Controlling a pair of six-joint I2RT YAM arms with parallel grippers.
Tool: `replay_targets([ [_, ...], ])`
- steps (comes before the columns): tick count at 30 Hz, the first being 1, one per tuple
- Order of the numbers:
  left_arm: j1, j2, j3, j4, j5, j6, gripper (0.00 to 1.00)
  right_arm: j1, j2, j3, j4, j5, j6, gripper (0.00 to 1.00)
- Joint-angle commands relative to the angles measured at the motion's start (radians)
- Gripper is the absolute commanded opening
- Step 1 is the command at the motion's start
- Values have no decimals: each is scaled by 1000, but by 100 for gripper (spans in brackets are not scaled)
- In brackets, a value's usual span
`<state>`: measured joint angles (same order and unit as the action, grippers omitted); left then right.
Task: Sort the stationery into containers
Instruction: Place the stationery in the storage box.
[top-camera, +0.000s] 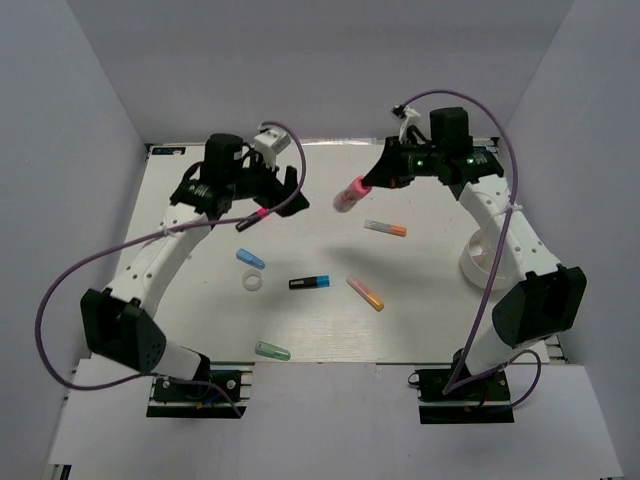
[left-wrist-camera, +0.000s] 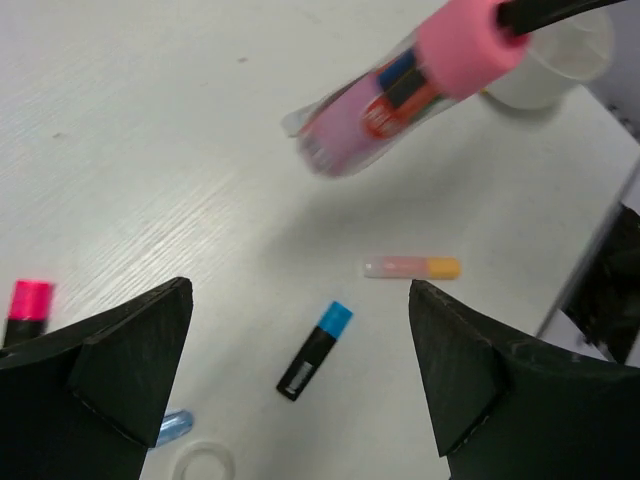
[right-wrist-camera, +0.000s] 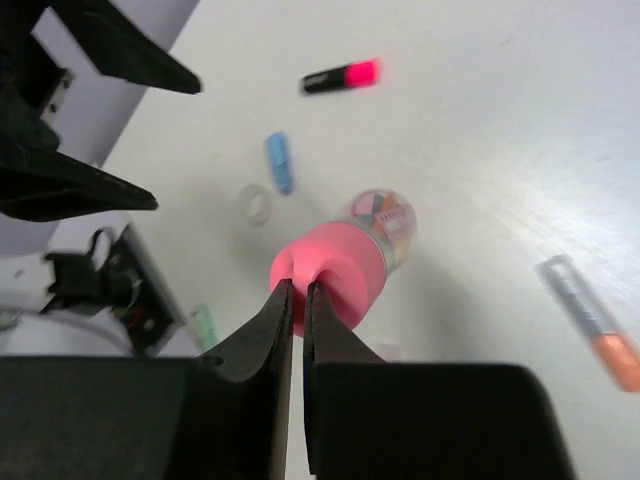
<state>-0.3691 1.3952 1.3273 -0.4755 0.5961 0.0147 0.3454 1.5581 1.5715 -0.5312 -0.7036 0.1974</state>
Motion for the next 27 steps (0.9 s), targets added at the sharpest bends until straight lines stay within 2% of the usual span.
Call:
replay_targets([
  [1,15,91,147,-118,-229,-58,98,-64,43,139,-38,143,-110,0],
  [3,15,125,170,-106,-297,-52,98,-92,75,177,-71,213,-172,0],
  [7,15,166,226,-144,-337,-24,98,-161,85,252,-168,280,-266,0],
  [14,15,200,222,-181,-367,-18,98,-282,-30,242,-349,409,-354,0],
  [20,15,232,266,-210,-369,27,98,-364,-156,251,-492,426,-403,0],
  [27,15,266,273,-187,-322,11,98,-457,-273,176,-555,426,-418,0],
])
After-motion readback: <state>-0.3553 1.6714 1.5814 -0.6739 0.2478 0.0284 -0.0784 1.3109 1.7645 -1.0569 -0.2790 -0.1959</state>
